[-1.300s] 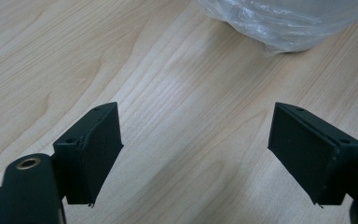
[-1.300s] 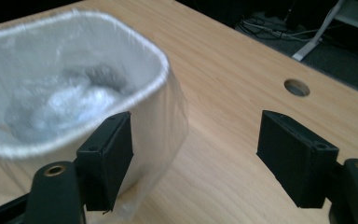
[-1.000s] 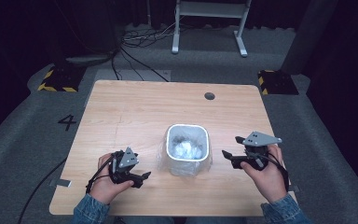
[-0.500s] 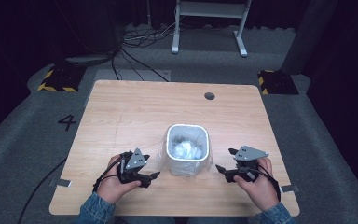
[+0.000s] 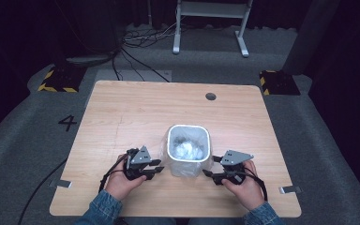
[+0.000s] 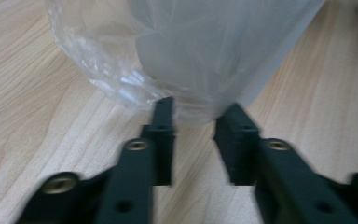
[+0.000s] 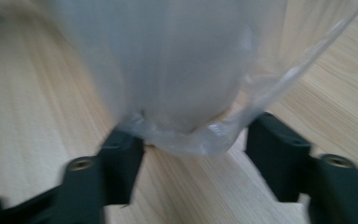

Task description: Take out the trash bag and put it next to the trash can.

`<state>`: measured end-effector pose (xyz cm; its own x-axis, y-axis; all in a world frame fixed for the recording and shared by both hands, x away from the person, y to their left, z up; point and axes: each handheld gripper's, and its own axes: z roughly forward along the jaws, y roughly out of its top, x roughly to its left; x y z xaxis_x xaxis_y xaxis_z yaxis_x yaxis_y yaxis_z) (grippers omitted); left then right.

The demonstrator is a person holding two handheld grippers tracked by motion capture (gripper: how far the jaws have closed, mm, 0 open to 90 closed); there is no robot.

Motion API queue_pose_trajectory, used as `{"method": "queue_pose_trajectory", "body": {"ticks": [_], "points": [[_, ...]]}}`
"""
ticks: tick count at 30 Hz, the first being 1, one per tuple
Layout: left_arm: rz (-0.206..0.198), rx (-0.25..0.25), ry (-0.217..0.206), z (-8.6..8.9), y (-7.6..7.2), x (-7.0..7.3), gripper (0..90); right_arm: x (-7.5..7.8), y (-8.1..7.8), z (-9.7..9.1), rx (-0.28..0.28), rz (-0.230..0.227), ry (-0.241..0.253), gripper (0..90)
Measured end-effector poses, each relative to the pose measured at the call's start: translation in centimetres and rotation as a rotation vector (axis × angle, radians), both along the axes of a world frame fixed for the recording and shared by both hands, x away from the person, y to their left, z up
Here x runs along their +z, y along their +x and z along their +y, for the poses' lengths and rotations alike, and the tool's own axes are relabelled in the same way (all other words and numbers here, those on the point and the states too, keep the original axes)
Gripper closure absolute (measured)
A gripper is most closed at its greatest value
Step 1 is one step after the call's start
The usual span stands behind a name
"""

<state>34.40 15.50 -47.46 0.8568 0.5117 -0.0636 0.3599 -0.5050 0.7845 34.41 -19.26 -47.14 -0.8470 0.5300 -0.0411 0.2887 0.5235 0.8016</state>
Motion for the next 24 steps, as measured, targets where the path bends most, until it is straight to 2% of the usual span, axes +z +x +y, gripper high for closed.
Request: {"method": "queue_pose_trajectory", "body": {"ticks": [1, 2, 4, 5, 10, 16, 18, 21, 24], "points": [[0.002, 0.0, -0.008, 0.1, -0.1, 0.2, 79.1, 0.1, -0.1, 0.0, 0.011, 0.003, 0.008, 55.9], [0.002, -0.003, -0.014, 0.2, -0.1, 0.3, 82.8, 0.2, -0.2, -0.1, 0.027, 0.01, 0.013, 70.2], [0.002, -0.006, -0.027, 0.3, -0.3, 0.6, 87.0, 0.4, -0.5, -0.2, 0.026, 0.012, 0.028, 82.9], [-0.002, -0.006, -0.029, 0.4, -0.4, 0.8, 88.2, 0.6, -0.7, -0.3, 0.023, 0.013, 0.027, 85.4], [-0.019, -0.021, -0.049, 0.4, -1.2, 1.9, 89.1, 1.6, -1.4, -0.8, -0.007, -0.002, 0.052, 87.8], [-0.042, -0.036, -0.07, 0.6, -2.3, 3.1, 89.1, 3.9, -2.1, -1.7, -0.032, -0.062, 0.077, 87.6], [-0.054, -0.032, -0.076, 0.7, -2.5, 3.5, 89.1, 4.5, -2.3, -1.9, -0.032, -0.078, 0.09, 87.6], [-0.077, -0.02, -0.102, 1.1, -2.7, 4.0, 89.1, 5.3, -2.3, -2.2, -0.02, -0.095, 0.12, 87.4], [-0.091, -0.019, -0.128, 1.5, -2.9, 4.6, 89.1, 6.2, -2.3, -2.6, -0.019, -0.122, 0.13, 87.5]]}}
